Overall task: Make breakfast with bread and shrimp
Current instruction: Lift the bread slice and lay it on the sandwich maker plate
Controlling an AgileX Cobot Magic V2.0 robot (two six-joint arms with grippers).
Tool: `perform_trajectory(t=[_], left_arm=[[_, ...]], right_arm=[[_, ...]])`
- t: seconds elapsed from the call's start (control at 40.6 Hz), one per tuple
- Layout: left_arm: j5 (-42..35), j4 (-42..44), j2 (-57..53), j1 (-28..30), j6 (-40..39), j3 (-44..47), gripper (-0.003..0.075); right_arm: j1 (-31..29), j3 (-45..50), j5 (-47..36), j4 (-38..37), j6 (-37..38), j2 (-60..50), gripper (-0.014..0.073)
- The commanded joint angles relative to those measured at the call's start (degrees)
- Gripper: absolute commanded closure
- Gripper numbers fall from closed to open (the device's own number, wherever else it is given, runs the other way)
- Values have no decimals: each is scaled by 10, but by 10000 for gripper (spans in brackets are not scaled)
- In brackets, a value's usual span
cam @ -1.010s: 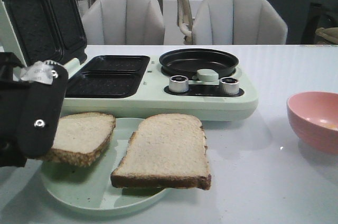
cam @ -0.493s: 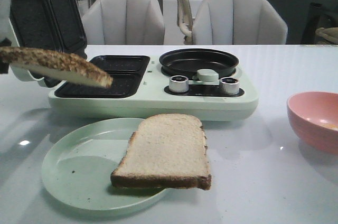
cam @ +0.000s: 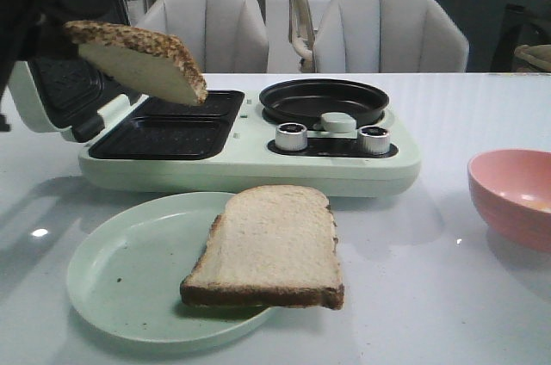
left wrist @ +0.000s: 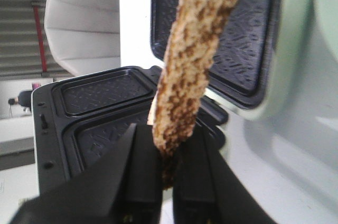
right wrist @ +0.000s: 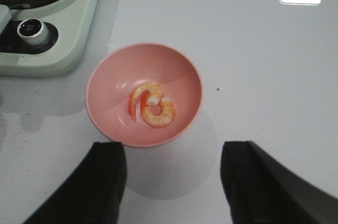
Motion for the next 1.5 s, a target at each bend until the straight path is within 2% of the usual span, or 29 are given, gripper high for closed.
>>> perform_trajectory(t=[0.0, 0.246, 0.616, 0.863, 1.183, 1.257, 1.331, 1.429, 1.479], left_arm=[[1, 26, 35, 27, -11, -70, 619], [-60, 26, 157, 103, -21, -222, 619], [-131, 26, 322, 167, -21, -411, 619], [-131, 26, 377, 184, -21, -426, 619], [-126, 22, 383, 184, -21, -385, 611], [-126, 17, 383, 184, -21, -382, 560], [-116, 15, 383, 184, -21, -382, 467], [-96, 15, 383, 184, -21, -382, 303], [-85, 15, 383, 184, -21, -382, 251]], right_arm=[[-4, -20, -39, -5, -3, 3, 87], [-4, -20, -39, -5, -3, 3, 87], [-4, -20, -39, -5, -3, 3, 87], [-4, -20, -39, -5, -3, 3, 87], [-4, -20, -39, -5, -3, 3, 87], [-4, -20, -39, -5, -3, 3, 87], [-4, -20, -39, -5, -3, 3, 87], [-4, -20, -39, -5, -3, 3, 87], [-4, -20, -39, -5, -3, 3, 87]])
